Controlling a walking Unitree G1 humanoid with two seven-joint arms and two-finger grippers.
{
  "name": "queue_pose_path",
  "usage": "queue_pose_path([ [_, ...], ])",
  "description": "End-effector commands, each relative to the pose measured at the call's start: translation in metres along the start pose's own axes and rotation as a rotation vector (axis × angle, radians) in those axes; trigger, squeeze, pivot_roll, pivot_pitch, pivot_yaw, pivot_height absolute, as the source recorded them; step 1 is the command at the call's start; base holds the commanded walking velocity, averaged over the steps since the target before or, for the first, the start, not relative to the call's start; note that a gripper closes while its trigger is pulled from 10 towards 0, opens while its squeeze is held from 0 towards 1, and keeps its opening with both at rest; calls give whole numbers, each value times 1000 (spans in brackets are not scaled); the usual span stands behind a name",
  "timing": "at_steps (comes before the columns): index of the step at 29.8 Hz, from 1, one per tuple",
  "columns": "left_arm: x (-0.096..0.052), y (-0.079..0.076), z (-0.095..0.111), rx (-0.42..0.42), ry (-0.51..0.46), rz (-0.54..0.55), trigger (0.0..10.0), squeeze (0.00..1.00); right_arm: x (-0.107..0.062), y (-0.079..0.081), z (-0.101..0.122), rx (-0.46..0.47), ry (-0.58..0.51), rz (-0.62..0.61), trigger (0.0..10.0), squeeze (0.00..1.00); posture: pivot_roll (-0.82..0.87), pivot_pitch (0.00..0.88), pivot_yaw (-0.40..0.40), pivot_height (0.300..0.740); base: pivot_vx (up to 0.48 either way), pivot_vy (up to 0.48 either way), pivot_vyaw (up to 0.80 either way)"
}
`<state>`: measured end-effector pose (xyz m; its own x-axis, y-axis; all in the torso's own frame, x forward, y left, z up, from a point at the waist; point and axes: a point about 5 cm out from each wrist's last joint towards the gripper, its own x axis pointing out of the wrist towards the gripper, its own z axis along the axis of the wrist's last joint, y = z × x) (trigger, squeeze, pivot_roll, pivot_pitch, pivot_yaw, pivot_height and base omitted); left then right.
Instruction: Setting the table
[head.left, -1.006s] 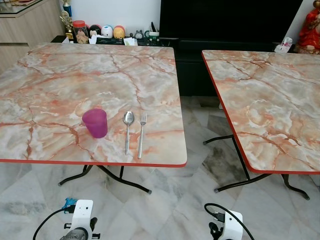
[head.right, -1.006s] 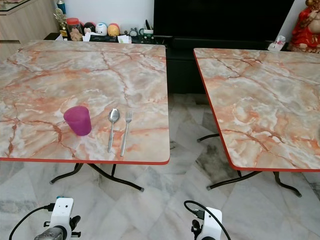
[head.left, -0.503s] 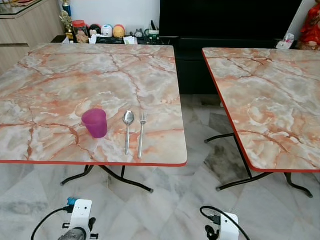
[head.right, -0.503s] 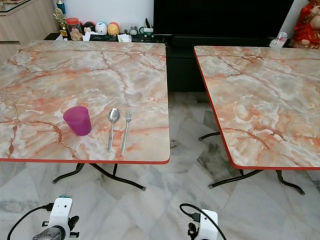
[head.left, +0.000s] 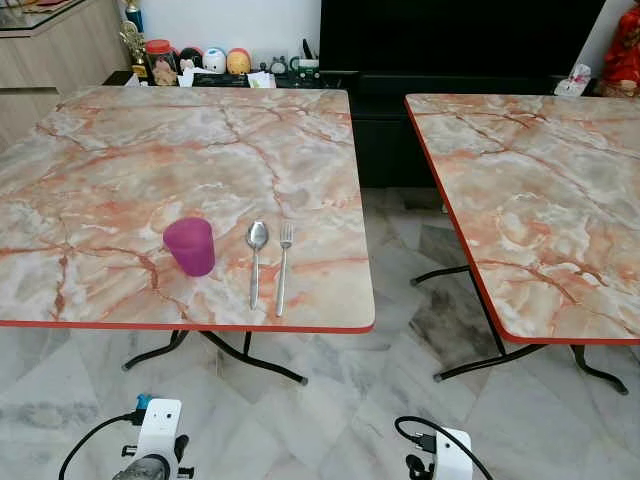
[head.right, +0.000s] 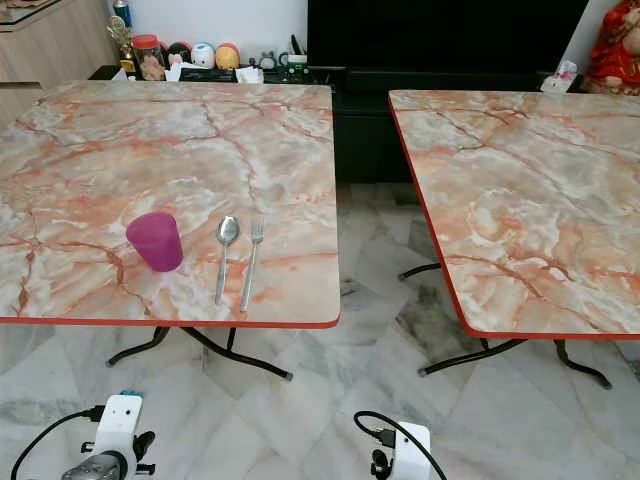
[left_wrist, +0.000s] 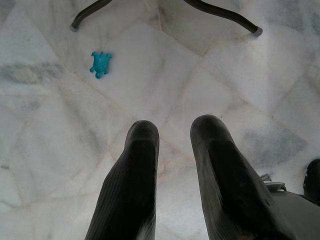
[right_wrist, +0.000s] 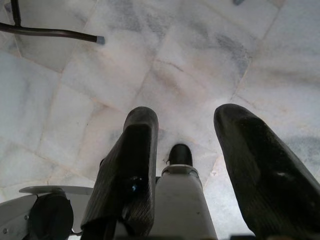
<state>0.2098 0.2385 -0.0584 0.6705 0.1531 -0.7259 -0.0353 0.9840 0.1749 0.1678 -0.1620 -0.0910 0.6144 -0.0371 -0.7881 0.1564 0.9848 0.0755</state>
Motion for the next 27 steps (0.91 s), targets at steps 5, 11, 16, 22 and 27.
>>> queue_pose_path([
  [5,-1,2,-3,2,12,-1,10000,0,-1,2,-7,-15,29,5,10000,0,146,0,4,740,0,0,0],
  [11,-1,0,-3,1,11,-2,10000,0,-1,3,-7,-19,32,11,10000,0,145,0,6,740,-162,0,0],
  [16,0,-2,-2,2,8,-5,10000,0,-1,5,-8,-16,33,19,10000,0,145,0,6,740,-248,0,0],
  [22,0,-2,-3,-1,10,-6,10000,0,-2,4,-9,-16,36,18,10000,0,144,0,2,740,-251,0,0],
  [27,0,-2,-3,0,11,-5,10000,0,-2,4,-9,-16,36,18,10000,0,147,0,-1,740,-201,0,0],
])
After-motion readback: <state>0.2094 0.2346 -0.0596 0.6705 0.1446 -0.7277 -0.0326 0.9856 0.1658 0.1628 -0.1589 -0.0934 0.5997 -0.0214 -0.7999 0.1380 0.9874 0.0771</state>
